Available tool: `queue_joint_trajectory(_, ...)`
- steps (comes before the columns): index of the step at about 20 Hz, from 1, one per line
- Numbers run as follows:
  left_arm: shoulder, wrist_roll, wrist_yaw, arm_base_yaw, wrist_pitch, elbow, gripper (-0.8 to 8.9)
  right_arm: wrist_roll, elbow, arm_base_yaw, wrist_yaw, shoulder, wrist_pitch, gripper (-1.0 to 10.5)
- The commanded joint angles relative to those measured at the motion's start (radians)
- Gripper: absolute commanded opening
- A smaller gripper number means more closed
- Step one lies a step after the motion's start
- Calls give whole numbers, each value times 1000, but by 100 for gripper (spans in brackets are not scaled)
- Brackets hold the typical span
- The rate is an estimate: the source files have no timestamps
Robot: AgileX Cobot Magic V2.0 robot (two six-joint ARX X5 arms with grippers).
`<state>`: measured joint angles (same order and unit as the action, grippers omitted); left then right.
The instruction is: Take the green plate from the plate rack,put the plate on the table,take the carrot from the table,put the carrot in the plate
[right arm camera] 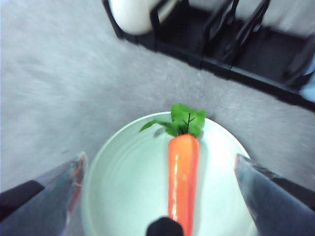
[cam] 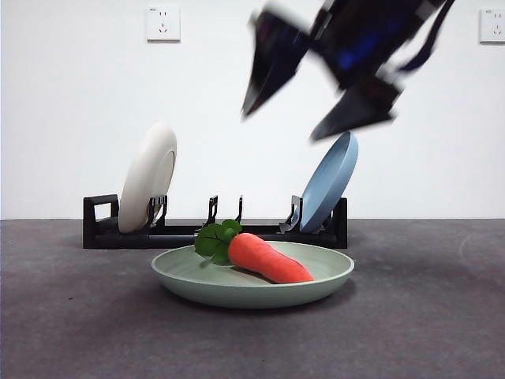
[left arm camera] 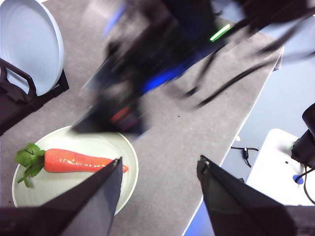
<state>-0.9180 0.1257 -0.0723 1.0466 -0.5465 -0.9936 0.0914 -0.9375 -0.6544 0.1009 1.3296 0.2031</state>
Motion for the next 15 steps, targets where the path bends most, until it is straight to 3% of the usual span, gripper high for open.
queue_joint_trajectory(1,0,10,-3,1,-3,3,260,11,0,-2,-2,-141,161,505)
queue_joint_trajectory(6,0,10,-3,1,-7,3,259,18,0,-2,-2,-448,619,500)
queue_joint_trajectory(11,0,10,-3,1,-29,3,250,84,0,-2,2,-656,861,492)
queue_joint_trajectory(13,0,10,-2,1,-45,3,220,96,0,-2,1,-710,912,284)
queue_joint_trajectory(15,0,10,-2,1,-62,3,-1,95,0,-2,1,-739,939,4)
